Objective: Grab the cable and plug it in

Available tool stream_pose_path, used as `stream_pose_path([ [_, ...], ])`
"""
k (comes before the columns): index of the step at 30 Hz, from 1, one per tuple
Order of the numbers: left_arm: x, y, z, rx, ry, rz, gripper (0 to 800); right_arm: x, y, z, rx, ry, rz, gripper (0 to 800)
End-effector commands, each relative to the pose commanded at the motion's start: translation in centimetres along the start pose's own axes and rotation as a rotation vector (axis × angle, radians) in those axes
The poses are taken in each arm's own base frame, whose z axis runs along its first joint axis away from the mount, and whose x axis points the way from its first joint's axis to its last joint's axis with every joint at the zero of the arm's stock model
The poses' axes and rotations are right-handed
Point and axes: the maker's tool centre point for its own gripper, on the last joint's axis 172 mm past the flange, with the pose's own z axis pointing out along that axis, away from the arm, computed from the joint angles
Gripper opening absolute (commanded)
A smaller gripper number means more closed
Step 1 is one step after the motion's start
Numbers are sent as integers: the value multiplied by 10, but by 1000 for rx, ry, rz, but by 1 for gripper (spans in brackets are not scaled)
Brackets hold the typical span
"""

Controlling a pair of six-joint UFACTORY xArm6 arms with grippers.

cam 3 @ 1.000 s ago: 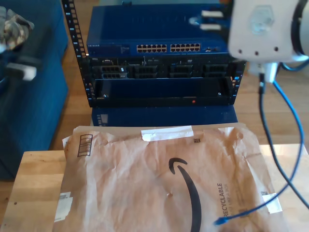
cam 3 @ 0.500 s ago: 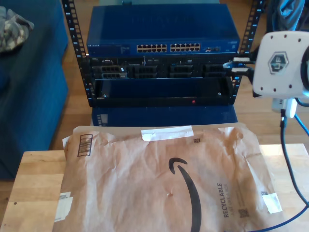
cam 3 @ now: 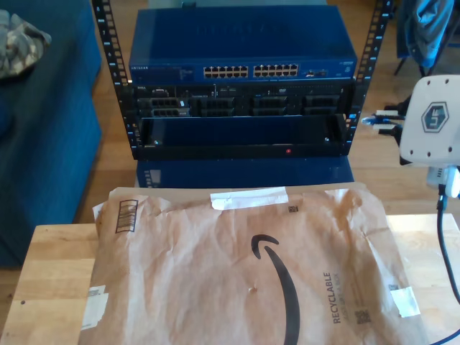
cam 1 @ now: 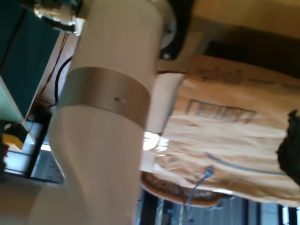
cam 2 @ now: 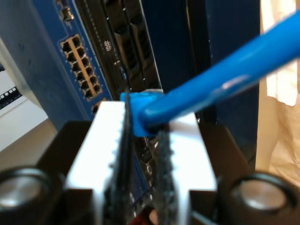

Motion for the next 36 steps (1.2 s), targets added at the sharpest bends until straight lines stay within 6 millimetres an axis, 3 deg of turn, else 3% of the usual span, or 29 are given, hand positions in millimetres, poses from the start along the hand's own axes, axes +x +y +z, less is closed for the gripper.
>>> stream_pose_path([
  [3,0,-12,36,20,-1,-3,799,4,5,1,-6,5,1,0],
  [8,42,-14,64,-81,98,-62,799,8,7,-4,-8,13,-1,0],
  [15,39,-11,105,-73,56,53,799,19,17,-8,-13,28,14,0],
  [22,48,-11,105,-96,99,97,799,26,12,-11,-1,40,26,0],
  [26,70,-16,112,-151,173,75,799,27,13,-10,-4,42,25,0],
  [31,80,-15,117,-169,222,97,799,33,23,-5,-20,50,30,0],
  [36,110,-10,142,-196,331,147,799,40,24,-5,-20,60,43,0],
])
